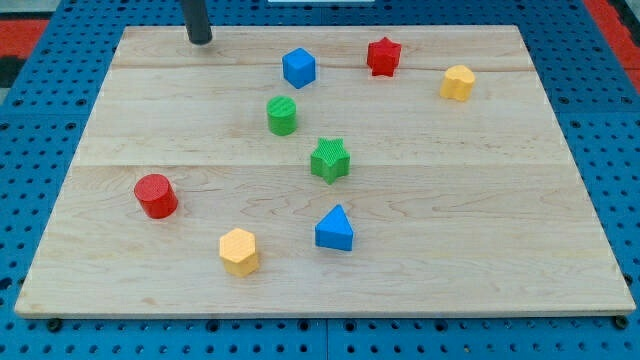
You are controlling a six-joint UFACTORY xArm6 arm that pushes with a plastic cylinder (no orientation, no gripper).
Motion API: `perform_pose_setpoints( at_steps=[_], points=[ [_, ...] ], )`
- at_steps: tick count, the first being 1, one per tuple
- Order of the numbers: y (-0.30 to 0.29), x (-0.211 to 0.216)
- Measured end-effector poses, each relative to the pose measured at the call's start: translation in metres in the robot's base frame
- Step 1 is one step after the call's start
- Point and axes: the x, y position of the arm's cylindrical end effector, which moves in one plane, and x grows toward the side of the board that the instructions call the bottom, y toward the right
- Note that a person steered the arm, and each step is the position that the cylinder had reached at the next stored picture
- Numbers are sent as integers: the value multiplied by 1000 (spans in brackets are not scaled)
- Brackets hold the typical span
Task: Place your arm at the bottom of the green circle
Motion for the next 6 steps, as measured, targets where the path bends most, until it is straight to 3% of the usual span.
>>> perform_pose_setpoints(
  at_steps=[3, 5, 6],
  points=[
    [32, 186],
    [108, 192],
    [113, 193]
  ],
)
